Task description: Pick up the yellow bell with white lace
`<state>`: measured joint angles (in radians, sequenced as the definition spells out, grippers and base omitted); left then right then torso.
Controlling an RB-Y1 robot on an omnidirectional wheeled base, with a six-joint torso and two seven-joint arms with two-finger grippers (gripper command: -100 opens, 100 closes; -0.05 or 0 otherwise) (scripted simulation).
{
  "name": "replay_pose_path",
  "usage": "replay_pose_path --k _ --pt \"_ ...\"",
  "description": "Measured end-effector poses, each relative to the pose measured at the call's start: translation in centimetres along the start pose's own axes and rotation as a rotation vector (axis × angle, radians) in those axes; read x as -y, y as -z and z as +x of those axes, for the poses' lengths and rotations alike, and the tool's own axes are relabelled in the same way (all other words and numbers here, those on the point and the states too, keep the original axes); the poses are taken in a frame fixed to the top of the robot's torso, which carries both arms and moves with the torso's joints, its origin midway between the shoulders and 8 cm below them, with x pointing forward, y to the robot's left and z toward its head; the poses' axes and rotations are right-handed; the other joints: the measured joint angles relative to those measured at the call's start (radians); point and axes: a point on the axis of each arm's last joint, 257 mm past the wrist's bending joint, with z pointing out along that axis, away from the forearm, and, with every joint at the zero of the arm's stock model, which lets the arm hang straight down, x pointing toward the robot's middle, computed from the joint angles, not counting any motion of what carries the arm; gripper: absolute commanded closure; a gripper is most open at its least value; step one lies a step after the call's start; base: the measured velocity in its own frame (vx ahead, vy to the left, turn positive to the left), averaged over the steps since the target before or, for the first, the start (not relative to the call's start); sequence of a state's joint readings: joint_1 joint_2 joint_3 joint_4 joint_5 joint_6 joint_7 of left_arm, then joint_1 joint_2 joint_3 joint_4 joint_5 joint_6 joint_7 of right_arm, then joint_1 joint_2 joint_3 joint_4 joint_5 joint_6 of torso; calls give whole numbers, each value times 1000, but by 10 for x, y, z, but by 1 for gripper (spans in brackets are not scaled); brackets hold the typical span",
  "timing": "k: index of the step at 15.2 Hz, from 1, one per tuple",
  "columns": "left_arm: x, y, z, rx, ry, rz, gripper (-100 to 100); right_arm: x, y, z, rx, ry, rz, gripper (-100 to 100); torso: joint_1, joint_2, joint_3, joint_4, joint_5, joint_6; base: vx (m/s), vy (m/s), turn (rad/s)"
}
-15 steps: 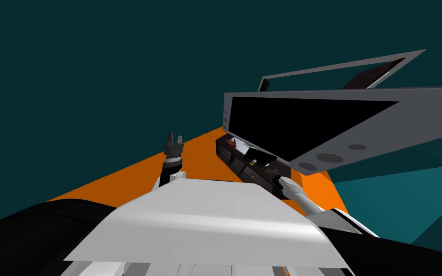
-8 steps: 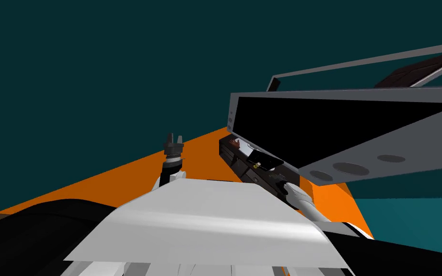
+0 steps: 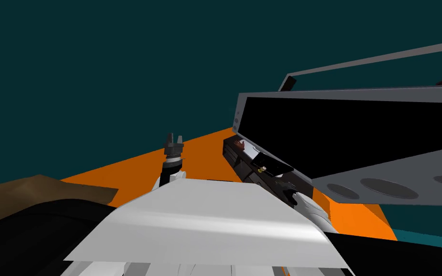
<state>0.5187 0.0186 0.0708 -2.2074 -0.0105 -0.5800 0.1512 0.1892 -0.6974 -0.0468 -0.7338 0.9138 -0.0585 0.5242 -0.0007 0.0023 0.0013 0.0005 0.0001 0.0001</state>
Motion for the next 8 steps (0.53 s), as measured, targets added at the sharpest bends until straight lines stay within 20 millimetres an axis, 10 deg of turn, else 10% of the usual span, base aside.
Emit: replay_pose_path --k 4,5,8 --pt "0 0 0 0 0 0 0 6 4 15 -19 -19 20 -100 1 -1 -1 0 0 1 -7 -4 2" --pt "0 0 0 0 0 0 0 7 4 15 -19 -19 20 100 1 -1 -1 0 0 1 0 0 0" --pt "0 0 0 0 0 0 0 7 4 16 -21 -16 21 100 0 -1 0 0 0 1 0 0 0"
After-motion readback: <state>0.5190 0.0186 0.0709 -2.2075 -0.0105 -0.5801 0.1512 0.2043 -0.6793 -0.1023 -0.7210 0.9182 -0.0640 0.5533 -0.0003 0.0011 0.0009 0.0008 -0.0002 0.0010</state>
